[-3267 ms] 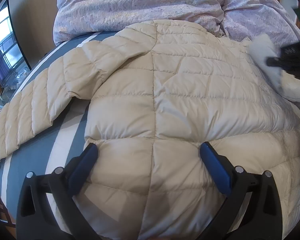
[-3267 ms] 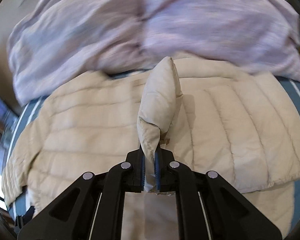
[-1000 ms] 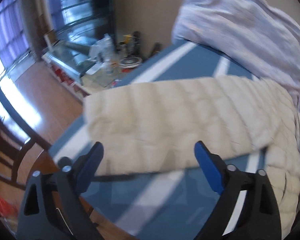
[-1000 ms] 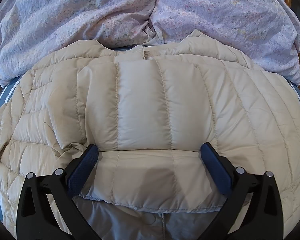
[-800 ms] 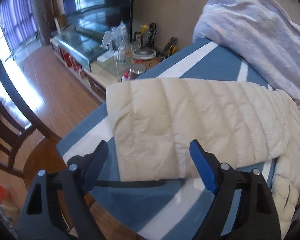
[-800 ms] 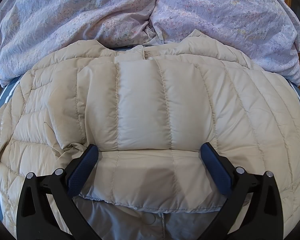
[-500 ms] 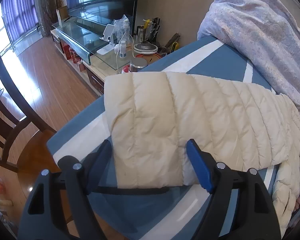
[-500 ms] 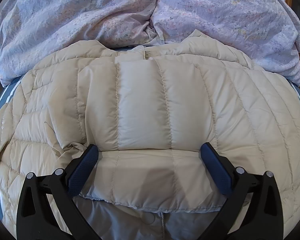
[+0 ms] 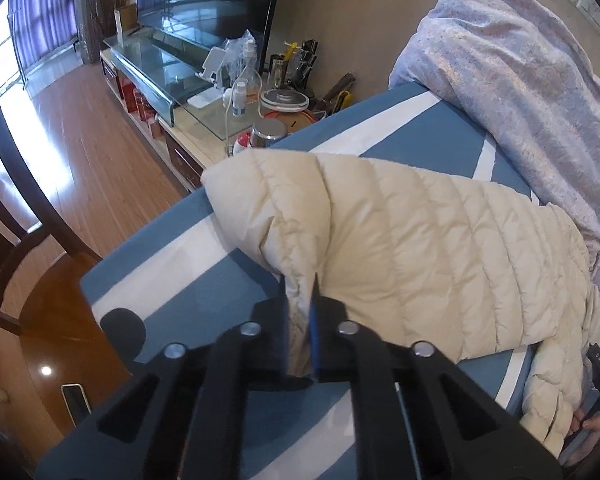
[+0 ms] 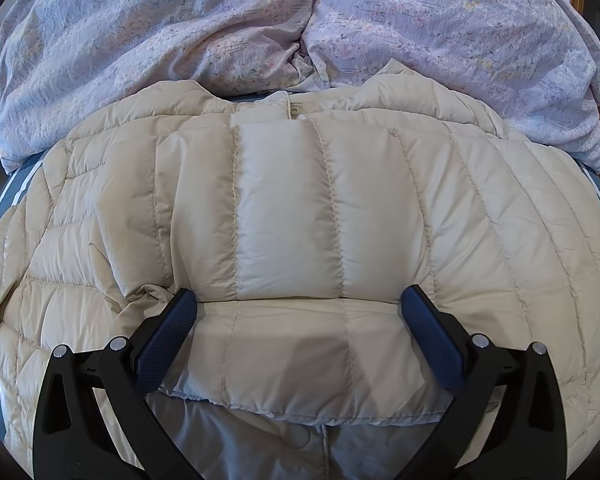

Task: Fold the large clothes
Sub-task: 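Reach the left gripper to the other sleeve cuff and grasp it, then fold the held sleeve across the jacket body with the left gripper and release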

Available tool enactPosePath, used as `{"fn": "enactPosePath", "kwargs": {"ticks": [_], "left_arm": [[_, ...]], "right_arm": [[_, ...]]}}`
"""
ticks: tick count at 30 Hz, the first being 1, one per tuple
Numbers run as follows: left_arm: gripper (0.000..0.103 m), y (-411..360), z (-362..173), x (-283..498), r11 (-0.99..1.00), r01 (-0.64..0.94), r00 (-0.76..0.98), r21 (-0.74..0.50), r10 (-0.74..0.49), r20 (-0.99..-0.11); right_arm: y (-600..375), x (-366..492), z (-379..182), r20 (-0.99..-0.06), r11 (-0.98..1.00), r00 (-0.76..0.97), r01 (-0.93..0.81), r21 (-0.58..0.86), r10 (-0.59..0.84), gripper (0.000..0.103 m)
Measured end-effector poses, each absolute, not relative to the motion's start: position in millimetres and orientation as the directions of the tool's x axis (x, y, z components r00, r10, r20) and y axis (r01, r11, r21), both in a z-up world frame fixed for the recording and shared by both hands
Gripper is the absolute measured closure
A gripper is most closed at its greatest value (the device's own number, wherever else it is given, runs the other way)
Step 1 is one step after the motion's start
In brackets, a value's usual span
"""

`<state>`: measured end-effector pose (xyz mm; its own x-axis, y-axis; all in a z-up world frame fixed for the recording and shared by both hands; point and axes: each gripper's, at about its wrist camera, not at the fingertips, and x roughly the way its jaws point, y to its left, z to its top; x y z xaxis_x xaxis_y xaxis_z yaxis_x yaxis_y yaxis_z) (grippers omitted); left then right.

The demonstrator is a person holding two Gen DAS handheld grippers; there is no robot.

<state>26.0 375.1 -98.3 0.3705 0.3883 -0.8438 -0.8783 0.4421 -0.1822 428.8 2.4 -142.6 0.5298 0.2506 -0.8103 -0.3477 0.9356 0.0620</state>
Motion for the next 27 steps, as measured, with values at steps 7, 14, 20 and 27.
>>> {"fn": "enactPosePath", "kwargs": {"ticks": [7, 14, 20, 27], "left_arm": [[0.099, 359, -56, 54, 0.513, -0.843, 0.418, -0.163, 0.432, -0.799], [0.099, 316, -6, 120, 0.662, -0.721, 0.557, -0.205, 0.378, -0.739], [0.098, 254, 12, 188, 0.788, -0.566, 0.657, -0.241, 0.256, -0.709], [0.098, 162, 7, 267, 0.901, -0.36, 0.708, -0.241, 0.096, -0.7]], "right_arm": [[2, 429, -143, -0.812, 0.936, 0.528, -0.348, 0.059, 0.248, 0.001], [4, 429, -144, -0.818, 0.934, 0.523, -0.355, 0.047, 0.24, 0.001], [-1, 428, -131, -0.833, 0.902, 0.469, -0.426, 0.077, 0.293, 0.001], [-46, 417, -114, -0.808, 0.908, 0.509, -0.413, 0.073, 0.297, 0.001]]}}
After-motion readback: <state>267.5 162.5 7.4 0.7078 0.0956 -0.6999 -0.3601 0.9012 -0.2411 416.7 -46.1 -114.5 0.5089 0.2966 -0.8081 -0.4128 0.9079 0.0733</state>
